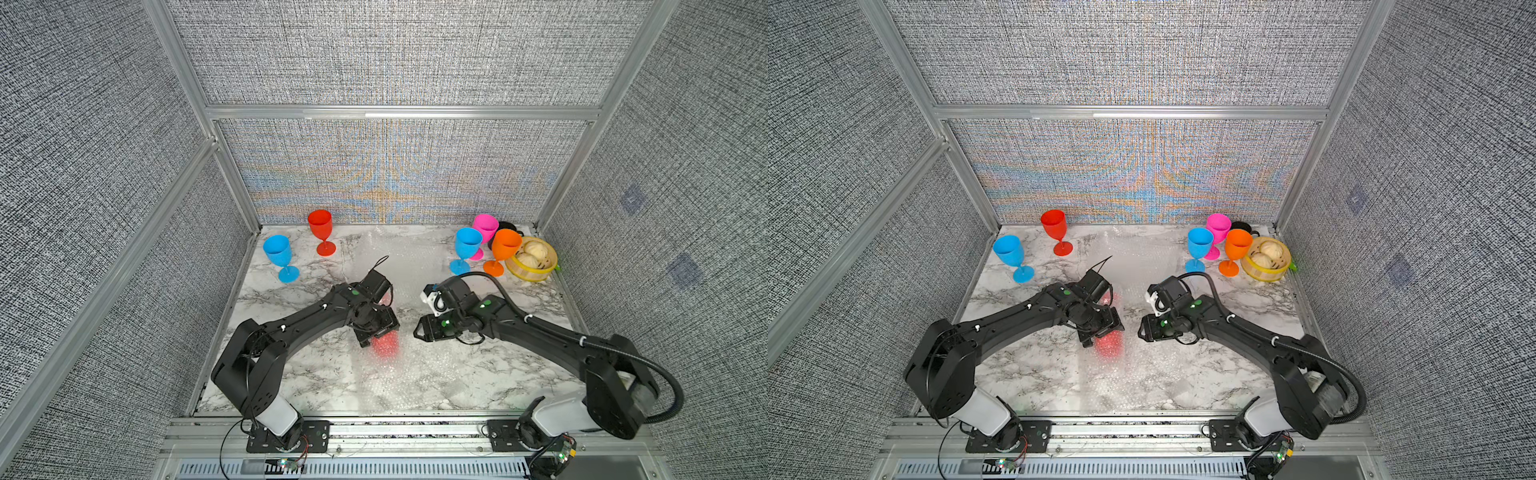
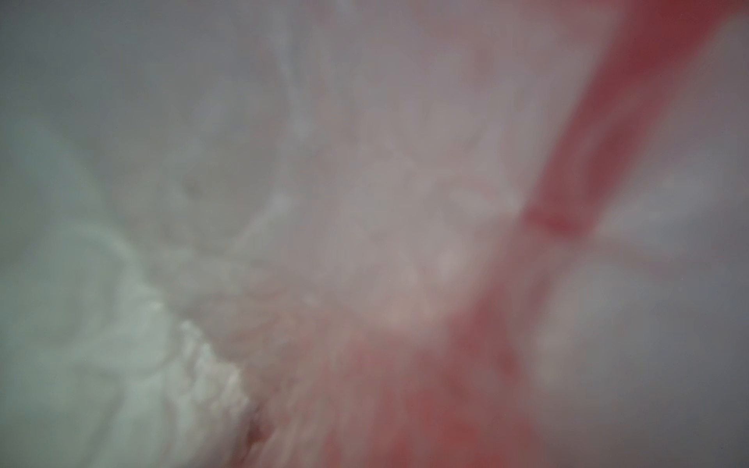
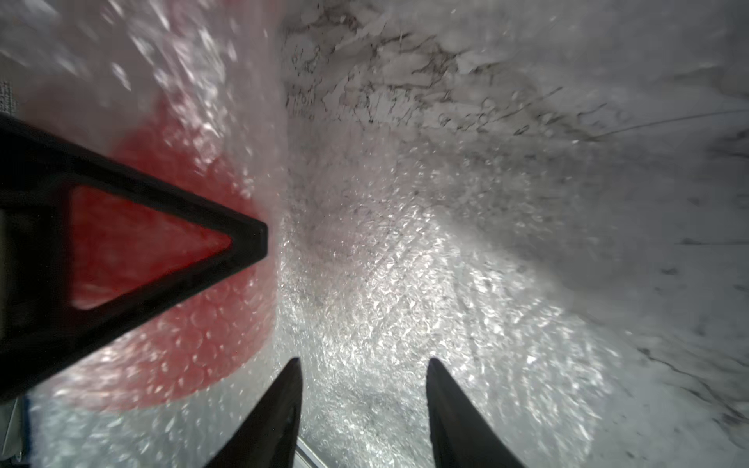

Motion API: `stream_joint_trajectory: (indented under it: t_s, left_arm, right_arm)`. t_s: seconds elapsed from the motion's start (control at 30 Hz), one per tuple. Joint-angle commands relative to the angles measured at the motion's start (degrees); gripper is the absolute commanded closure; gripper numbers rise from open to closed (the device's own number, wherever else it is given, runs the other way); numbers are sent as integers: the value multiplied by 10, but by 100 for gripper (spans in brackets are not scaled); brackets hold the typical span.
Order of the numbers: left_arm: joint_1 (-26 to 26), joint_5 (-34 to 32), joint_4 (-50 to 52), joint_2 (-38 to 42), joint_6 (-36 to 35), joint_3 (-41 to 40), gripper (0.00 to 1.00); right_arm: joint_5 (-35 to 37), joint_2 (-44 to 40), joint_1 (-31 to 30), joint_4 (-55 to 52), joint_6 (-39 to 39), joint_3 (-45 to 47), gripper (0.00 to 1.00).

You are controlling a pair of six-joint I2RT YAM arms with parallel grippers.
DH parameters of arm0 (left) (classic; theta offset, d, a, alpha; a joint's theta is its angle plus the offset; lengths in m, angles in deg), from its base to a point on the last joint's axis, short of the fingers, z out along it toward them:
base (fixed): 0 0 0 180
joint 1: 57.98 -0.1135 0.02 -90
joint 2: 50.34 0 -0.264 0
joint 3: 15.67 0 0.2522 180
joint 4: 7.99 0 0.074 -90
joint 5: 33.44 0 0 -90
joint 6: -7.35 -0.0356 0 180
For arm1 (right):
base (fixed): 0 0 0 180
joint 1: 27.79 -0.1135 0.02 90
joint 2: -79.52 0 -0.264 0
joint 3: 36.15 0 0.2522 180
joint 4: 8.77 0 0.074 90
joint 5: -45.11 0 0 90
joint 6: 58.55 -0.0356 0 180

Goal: Unpack wine glasses from bubble wrap
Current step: Adjust the bubble wrap at the center of the board.

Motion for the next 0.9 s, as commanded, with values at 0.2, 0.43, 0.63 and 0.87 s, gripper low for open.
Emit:
stream_joint_trajectory:
  t_s: [0.2,0.43,0.63,0.87]
  left_arm:
    - [-11,-16,25,15,-33,9,24]
    - [-11,-20,31,23,-48,14,24]
    - [-11,-26,39,19,-58,25,23]
    - [-13,-34,43,-5,-84,44,23]
  right_arm:
    - [-87,126,-17,134,-82,13,53]
    - [-36,211,-8,192,-158,-12,56]
    - [6,246,2,232,-210,-18,57]
    - [-15,206,4,217,-177,-78,55]
